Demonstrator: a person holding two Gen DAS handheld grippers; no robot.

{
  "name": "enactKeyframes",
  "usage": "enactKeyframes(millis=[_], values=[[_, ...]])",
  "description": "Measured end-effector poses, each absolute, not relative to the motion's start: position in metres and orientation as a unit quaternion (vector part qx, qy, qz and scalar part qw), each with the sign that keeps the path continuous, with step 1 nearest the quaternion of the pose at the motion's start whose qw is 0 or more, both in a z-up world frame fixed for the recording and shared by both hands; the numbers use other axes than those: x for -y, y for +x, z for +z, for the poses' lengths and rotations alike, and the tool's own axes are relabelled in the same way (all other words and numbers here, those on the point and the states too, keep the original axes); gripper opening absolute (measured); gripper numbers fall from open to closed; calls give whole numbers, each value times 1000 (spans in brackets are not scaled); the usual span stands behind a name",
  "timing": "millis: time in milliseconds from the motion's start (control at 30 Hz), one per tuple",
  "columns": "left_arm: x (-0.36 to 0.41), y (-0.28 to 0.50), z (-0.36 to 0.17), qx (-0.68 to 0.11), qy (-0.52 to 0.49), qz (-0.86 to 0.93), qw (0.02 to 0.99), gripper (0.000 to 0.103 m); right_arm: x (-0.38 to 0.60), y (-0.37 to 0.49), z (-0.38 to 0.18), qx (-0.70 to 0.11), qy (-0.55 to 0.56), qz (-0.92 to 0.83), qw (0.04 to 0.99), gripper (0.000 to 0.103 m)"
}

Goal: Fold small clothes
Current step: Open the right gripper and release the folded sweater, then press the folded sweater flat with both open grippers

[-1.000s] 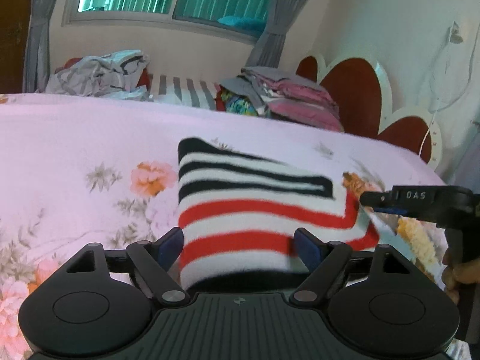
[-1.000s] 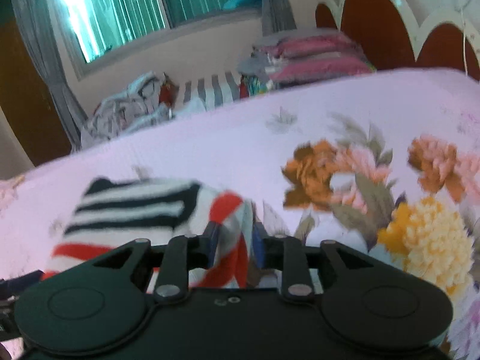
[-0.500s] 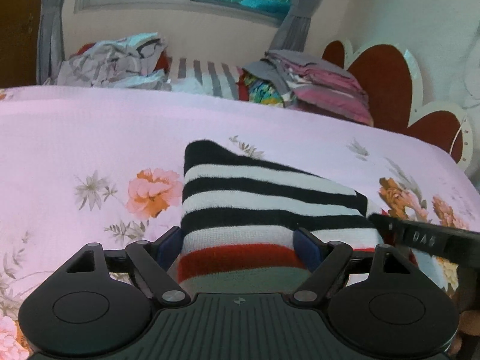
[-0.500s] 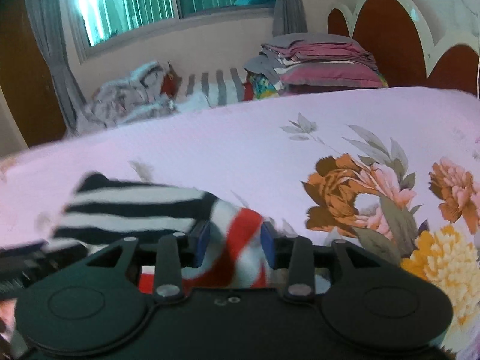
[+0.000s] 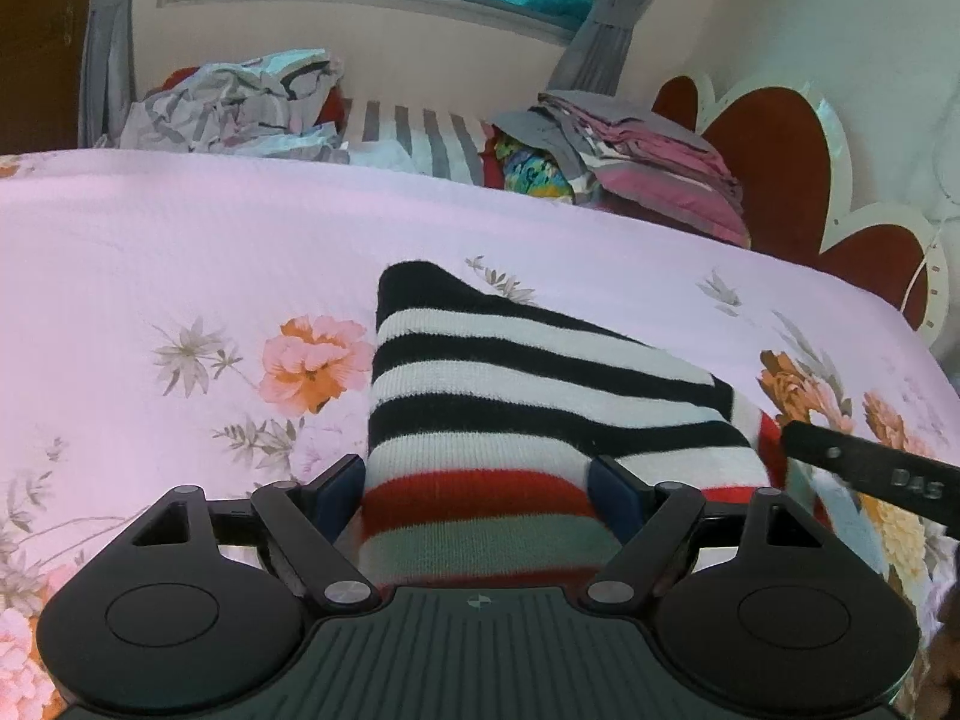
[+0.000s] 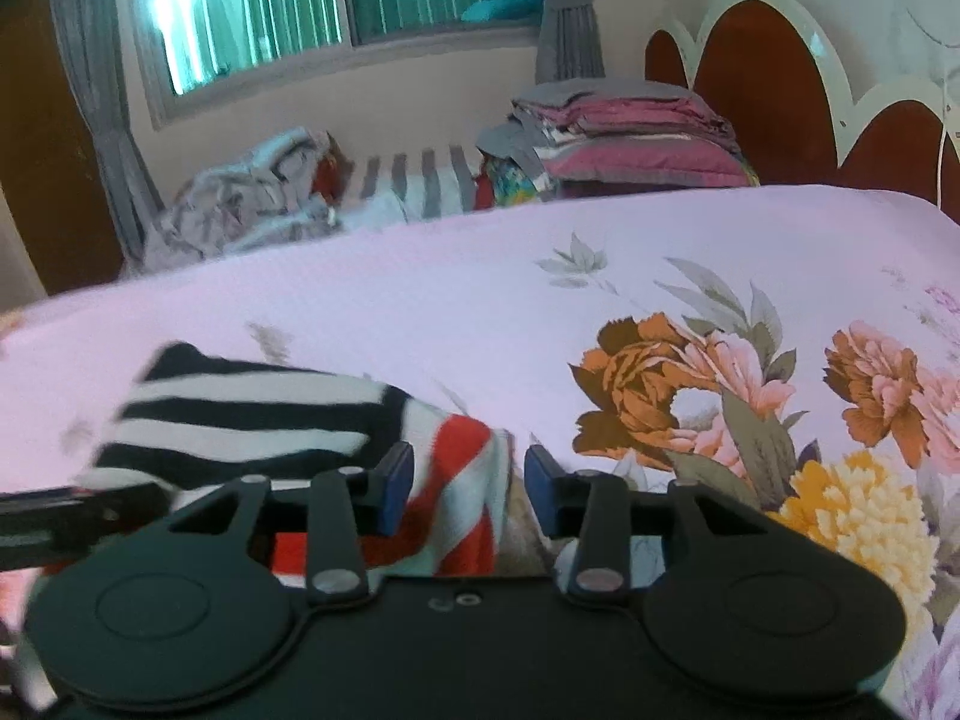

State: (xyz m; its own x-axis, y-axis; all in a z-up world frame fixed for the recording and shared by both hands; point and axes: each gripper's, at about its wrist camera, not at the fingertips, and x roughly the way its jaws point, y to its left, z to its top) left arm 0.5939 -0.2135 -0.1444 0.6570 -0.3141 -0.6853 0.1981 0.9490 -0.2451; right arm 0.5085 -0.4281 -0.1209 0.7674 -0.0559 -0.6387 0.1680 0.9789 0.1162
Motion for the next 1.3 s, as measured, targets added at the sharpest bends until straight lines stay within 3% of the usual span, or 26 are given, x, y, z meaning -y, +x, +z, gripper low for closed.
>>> enactKeyframes(millis=[300,367,533,633,933,1300], values=[[197,550,-128,-372,-62,-173,910,80,403,457,-107,-335,75,-8,939,37],[193,538,-129,-373,-57,-177,909,80,399,447,-110,-341,73,-1,937,28],[184,527,-142,-385,-77,-180,902,80,393,438,-129,-359,27,-22,933,22],[186,528,-147,-388,-79,-176,901,82,403,441,-140,-368,37,-26,929,25],[179,498,-133,-396,-75,-187,896,82,395,396,-115,-355,55,-4,933,24],[182,486,-144,-413,-65,-184,890,83,405,374,-138,-395,86,-11,915,26]])
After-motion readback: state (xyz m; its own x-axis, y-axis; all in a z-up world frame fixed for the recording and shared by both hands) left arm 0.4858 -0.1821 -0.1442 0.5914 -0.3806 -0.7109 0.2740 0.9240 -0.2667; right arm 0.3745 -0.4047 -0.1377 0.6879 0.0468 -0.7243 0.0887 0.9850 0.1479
